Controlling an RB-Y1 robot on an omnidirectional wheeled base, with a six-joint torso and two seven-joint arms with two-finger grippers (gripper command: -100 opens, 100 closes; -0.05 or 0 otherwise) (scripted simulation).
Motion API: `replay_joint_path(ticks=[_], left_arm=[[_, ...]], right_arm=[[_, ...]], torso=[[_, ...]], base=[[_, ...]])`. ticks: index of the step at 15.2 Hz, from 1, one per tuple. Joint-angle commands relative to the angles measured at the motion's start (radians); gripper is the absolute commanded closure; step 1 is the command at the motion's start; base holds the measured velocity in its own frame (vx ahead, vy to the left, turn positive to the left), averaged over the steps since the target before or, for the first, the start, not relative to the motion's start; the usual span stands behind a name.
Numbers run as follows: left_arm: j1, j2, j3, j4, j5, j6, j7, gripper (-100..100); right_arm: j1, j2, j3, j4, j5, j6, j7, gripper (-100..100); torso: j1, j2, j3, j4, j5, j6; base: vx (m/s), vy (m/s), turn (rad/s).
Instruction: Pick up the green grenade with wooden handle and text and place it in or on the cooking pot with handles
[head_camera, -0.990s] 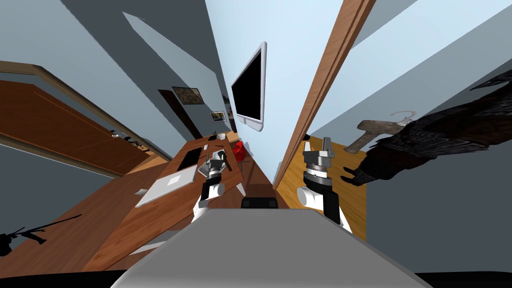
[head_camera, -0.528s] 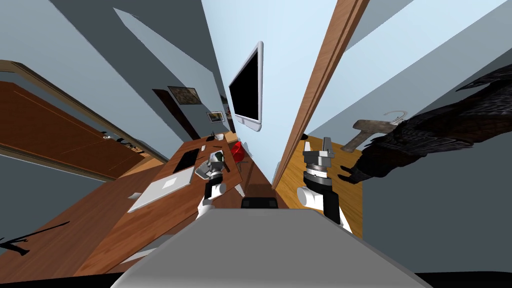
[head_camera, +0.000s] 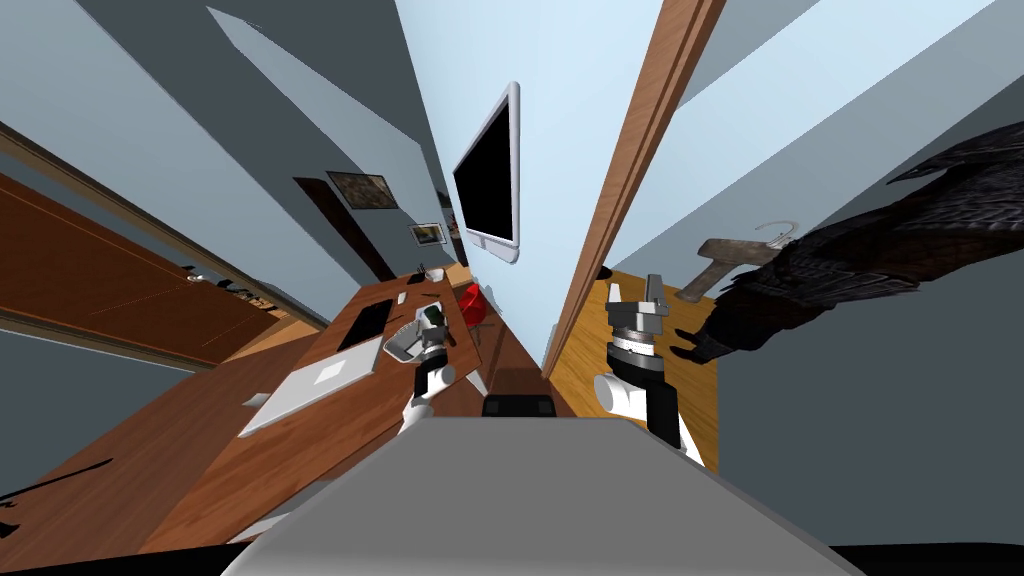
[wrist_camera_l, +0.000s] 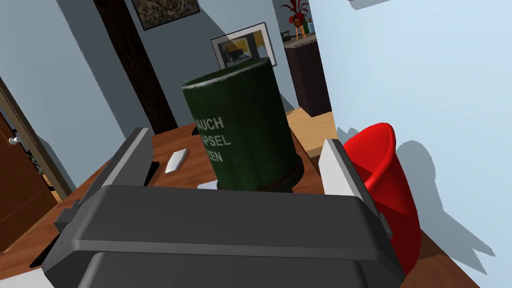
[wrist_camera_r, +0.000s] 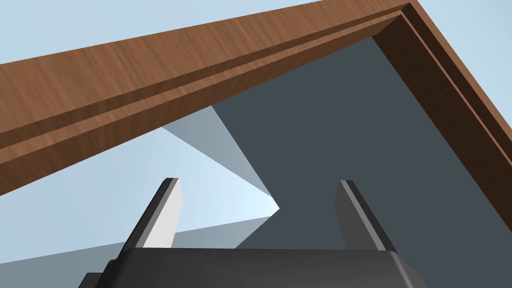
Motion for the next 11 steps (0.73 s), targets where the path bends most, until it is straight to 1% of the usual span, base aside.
replay_joint_path(ticks=[1, 2, 3, 4, 5, 6, 8, 9, 10, 11], left_arm=[[-0.014, -0.006, 0.001, 0.050, 0.035, -0.018, 0.041, -100], [-0.014, -0.006, 0.001, 0.059, 0.035, -0.018, 0.041, -100], [-0.028, -0.008, 0.003, 0.082, 0.059, -0.029, 0.069, -100], [-0.028, -0.008, 0.003, 0.100, 0.059, -0.029, 0.069, -100], [-0.042, -0.010, 0.005, 0.137, 0.083, -0.040, 0.096, -100], [-0.042, -0.010, 0.005, 0.139, 0.083, -0.040, 0.096, -100], [-0.068, -0.010, 0.008, 0.207, 0.128, -0.061, 0.147, -100], [-0.068, -0.010, 0.008, 0.214, 0.128, -0.061, 0.147, -100], [-0.080, -0.010, 0.010, 0.248, 0.148, -0.071, 0.170, -100], [-0.080, -0.010, 0.010, 0.248, 0.148, -0.071, 0.170, -100]], right_arm=[[0.000, 0.000, 0.000, 0.000, 0.000, 0.000, 0.000, 0], [0.000, 0.000, 0.000, 0.000, 0.000, 0.000, 0.000, 0], [0.000, 0.000, 0.000, 0.000, 0.000, 0.000, 0.000, 0], [0.000, 0.000, 0.000, 0.000, 0.000, 0.000, 0.000, 0], [0.000, 0.000, 0.000, 0.000, 0.000, 0.000, 0.000, 0], [0.000, 0.000, 0.000, 0.000, 0.000, 0.000, 0.000, 0], [0.000, 0.000, 0.000, 0.000, 0.000, 0.000, 0.000, 0], [0.000, 0.000, 0.000, 0.000, 0.000, 0.000, 0.000, 0], [0.000, 0.000, 0.000, 0.000, 0.000, 0.000, 0.000, 0], [0.000, 0.000, 0.000, 0.000, 0.000, 0.000, 0.000, 0]], torso=[[0.000, 0.000, 0.000, 0.000, 0.000, 0.000], [0.000, 0.000, 0.000, 0.000, 0.000, 0.000], [0.000, 0.000, 0.000, 0.000, 0.000, 0.000], [0.000, 0.000, 0.000, 0.000, 0.000, 0.000], [0.000, 0.000, 0.000, 0.000, 0.000, 0.000], [0.000, 0.000, 0.000, 0.000, 0.000, 0.000], [0.000, 0.000, 0.000, 0.000, 0.000, 0.000], [0.000, 0.000, 0.000, 0.000, 0.000, 0.000], [0.000, 0.000, 0.000, 0.000, 0.000, 0.000], [0.000, 0.000, 0.000, 0.000, 0.000, 0.000]], base=[[0.017, -0.019, -0.039], [0.015, -0.018, -0.033], [0.014, -0.020, -0.048], [0.013, -0.017, -0.045], [0.014, -0.021, -0.043], [0.013, -0.022, -0.032], [0.017, -0.021, -0.050], [0.018, -0.020, -0.044], [0.015, -0.021, -0.052], [0.010, -0.018, -0.032]])
